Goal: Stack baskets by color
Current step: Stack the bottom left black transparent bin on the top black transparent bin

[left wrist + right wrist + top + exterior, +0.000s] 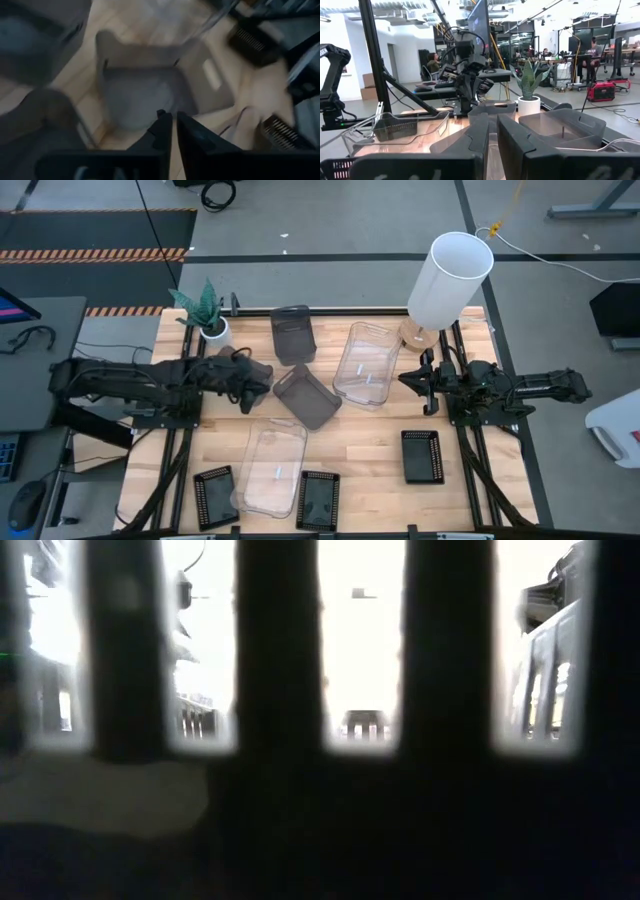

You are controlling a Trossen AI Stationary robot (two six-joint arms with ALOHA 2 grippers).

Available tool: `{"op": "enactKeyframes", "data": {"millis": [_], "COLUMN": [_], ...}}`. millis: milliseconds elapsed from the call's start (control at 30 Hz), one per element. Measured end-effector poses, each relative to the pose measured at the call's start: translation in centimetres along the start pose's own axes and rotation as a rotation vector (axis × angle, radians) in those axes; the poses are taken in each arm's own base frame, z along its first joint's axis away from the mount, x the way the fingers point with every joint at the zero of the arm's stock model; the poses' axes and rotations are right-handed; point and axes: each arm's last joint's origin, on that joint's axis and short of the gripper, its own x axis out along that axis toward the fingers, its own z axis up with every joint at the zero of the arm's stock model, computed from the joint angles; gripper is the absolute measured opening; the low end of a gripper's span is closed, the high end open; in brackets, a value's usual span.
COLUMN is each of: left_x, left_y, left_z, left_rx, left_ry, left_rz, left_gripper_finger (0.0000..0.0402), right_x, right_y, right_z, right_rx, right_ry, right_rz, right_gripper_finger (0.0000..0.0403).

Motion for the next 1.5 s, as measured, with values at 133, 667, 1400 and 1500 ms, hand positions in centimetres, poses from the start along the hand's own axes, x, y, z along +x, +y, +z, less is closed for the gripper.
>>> {"op": "enactKeyframes", "data": {"millis": [133, 667, 1400, 1500], "left_x": [0.3, 3.9, 7.9, 8.0], "left_y": [-0.4, -0.6, 0.6, 0.7], "left_z": [0.6, 2.4, 0.4, 0.4], "left_rx": [-0.013, -0.011, 0.053, 0.057], "left_ry": [0.122, 0.295, 0.543, 0.550], "left_rz": [0.077, 0.375, 0.550, 0.553], "left_gripper_finger": [0.0078, 0.0168, 0.0168, 0.0147], "right_x": [0.0, 0.0, 0.0, 0.0], "right_y": [0.0, 0.0, 0.0, 0.0], "right_z": [0.0, 0.0, 0.0, 0.0], "right_rx": [0.000, 0.000, 0.000, 0.000], "right_ry": [0.000, 0.000, 0.000, 0.000], "right_rz": [0.000, 0.001, 0.001, 0.001], "right_gripper_finger": [0.0044, 0.0045, 0.0045, 0.0045]}}
